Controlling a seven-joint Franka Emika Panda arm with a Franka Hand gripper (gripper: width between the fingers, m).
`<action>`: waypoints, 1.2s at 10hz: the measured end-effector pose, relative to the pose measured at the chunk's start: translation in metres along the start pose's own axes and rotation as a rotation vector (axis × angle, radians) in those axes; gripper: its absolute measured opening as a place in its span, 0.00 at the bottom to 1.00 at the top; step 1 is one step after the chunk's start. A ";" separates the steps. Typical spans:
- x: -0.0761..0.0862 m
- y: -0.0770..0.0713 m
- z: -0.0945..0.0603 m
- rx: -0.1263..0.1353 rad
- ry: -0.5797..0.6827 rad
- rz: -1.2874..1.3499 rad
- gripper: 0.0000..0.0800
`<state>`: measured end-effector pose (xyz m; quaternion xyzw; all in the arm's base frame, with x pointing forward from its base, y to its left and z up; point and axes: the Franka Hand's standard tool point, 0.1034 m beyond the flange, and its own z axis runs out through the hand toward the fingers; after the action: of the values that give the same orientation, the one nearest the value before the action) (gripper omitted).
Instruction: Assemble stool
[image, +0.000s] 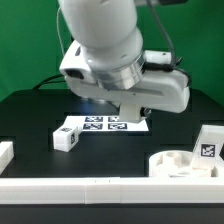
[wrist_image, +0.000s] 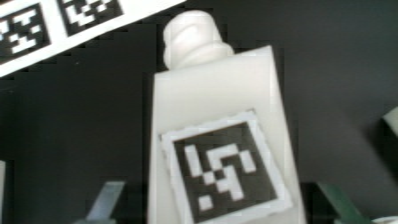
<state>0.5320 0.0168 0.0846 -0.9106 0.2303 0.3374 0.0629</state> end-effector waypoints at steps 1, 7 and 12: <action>0.001 0.001 0.001 0.003 0.006 -0.009 0.41; 0.017 -0.022 -0.019 0.059 0.308 -0.040 0.41; 0.030 -0.048 -0.047 0.132 0.705 -0.067 0.41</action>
Offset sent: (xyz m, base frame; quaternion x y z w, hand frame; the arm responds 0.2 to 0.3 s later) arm 0.0000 0.0000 0.0000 0.0000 0.0650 0.0000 0.9979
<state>0.6012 0.0357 0.0991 -0.9720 0.2293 -0.0154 0.0491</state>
